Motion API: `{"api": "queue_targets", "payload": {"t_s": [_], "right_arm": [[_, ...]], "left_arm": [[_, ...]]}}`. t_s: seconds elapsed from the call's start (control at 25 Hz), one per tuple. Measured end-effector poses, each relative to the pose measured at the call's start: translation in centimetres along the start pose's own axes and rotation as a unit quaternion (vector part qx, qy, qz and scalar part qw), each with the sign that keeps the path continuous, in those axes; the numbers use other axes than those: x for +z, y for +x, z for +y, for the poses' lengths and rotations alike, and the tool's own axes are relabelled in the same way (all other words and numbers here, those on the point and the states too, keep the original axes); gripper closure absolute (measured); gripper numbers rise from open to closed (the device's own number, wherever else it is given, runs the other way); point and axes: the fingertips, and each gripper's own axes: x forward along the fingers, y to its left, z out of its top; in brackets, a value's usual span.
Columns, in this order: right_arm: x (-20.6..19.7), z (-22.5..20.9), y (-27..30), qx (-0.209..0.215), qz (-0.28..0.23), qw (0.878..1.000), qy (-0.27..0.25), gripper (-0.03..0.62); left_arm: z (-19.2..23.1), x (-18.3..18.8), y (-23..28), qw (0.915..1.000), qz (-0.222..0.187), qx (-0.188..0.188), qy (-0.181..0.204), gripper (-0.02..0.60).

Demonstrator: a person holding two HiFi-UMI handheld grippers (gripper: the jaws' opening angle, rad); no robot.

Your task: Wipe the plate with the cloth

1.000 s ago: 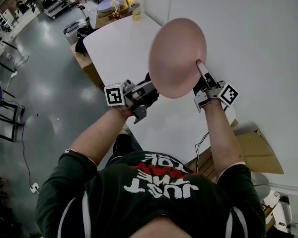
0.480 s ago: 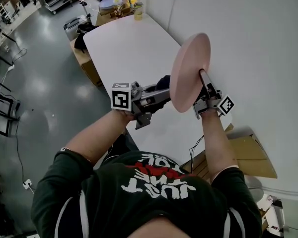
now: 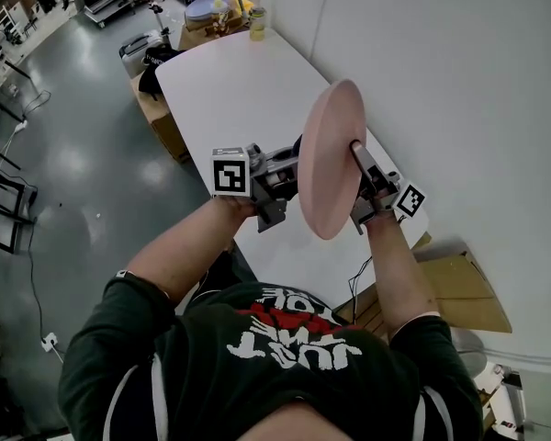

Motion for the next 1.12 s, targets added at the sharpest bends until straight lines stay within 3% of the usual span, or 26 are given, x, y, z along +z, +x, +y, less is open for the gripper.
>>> {"api": "queue_targets", "payload": {"t_s": [0.16, 0.4, 0.72, 1.12], "right_arm": [[-1.2, -0.2, 0.0, -0.003, 0.024, 1.000, -0.001, 0.580], [-1.9, 0.1, -2.3, -0.027, 0.032, 0.999, -0.017, 0.579], [1.1, -2.0, -4.1, -0.064, -0.004, 0.998, -0.021, 0.579], [3.1, -2.9, -2.0, -0.082, -0.048, 0.995, -0.012, 0.579]], "left_arm": [[0.5, 2.5, -0.4, 0.9997, -0.024, 0.002, -0.002, 0.514], [-2.3, 3.2, -1.7, 0.9984, -0.044, -0.035, -0.001, 0.515], [-4.6, 1.2, -2.1, 0.9949, -0.003, -0.101, -0.006, 0.514], [-3.7, -1.7, -2.0, 0.9925, 0.039, -0.109, -0.041, 0.515]]}}
